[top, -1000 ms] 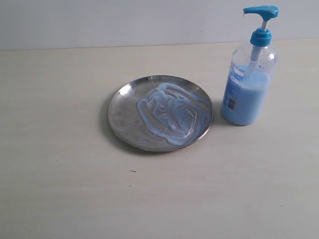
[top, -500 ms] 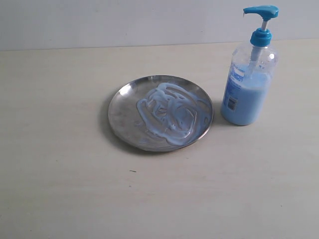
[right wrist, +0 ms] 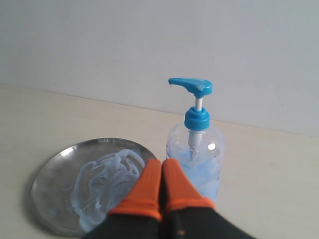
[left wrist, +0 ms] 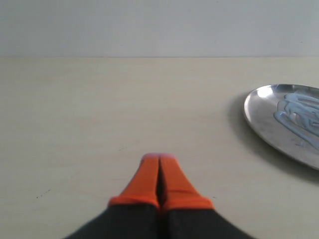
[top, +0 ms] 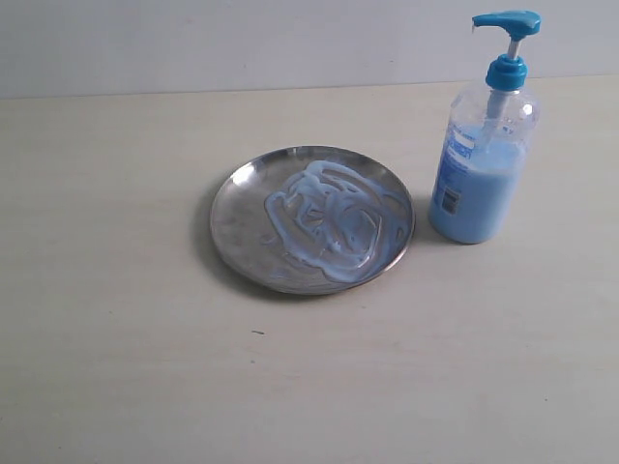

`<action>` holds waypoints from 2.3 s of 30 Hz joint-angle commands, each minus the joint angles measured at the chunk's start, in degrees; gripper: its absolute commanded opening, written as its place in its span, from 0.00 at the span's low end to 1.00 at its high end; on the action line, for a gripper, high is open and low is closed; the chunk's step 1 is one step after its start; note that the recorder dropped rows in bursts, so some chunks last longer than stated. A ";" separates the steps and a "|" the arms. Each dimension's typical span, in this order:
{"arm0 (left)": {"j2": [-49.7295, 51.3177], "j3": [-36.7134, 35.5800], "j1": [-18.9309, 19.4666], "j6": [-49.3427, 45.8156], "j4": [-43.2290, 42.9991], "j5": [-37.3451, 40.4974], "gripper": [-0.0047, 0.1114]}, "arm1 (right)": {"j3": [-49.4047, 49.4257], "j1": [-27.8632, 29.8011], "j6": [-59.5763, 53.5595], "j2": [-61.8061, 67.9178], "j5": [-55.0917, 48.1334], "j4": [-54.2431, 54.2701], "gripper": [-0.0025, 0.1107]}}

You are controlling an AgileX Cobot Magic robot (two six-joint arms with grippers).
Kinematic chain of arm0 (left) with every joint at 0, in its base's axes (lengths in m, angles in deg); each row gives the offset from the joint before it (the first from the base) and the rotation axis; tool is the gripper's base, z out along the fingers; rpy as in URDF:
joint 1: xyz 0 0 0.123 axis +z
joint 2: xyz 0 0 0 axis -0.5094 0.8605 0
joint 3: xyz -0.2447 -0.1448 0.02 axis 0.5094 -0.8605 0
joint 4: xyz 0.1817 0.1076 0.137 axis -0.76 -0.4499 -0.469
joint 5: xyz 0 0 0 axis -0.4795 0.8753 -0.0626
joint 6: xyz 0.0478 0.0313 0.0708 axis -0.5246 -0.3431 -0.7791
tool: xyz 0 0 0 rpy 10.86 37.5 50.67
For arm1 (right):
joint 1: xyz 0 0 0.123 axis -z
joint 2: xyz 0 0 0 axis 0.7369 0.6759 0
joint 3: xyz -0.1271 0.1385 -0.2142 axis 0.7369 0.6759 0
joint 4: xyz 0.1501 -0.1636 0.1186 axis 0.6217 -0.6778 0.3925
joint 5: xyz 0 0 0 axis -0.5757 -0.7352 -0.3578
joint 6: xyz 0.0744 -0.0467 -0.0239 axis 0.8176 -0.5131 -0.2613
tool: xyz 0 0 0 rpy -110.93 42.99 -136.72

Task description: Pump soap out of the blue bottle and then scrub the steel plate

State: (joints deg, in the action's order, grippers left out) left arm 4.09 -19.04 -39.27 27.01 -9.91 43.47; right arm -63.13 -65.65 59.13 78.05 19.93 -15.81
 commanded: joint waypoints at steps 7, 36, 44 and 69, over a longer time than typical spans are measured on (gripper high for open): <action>-0.33 -0.17 0.10 0.18 0.67 0.08 0.04 | 0.34 0.16 0.34 -0.21 1.14 0.25 0.02; -0.33 -0.17 0.10 0.05 0.67 0.08 0.04 | 11.08 6.51 10.07 -10.32 2.50 -5.93 0.02; -0.33 -0.17 0.10 0.05 0.67 0.08 0.04 | 16.36 13.48 17.02 -17.07 2.86 -11.04 0.02; -0.33 -0.17 0.10 0.05 0.57 0.08 0.04 | 24.73 13.48 15.25 -21.53 3.40 -11.77 0.02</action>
State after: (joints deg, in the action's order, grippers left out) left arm 4.09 -19.04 -39.27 27.01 -9.91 43.82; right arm -38.82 -52.42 74.81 56.87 21.69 -27.08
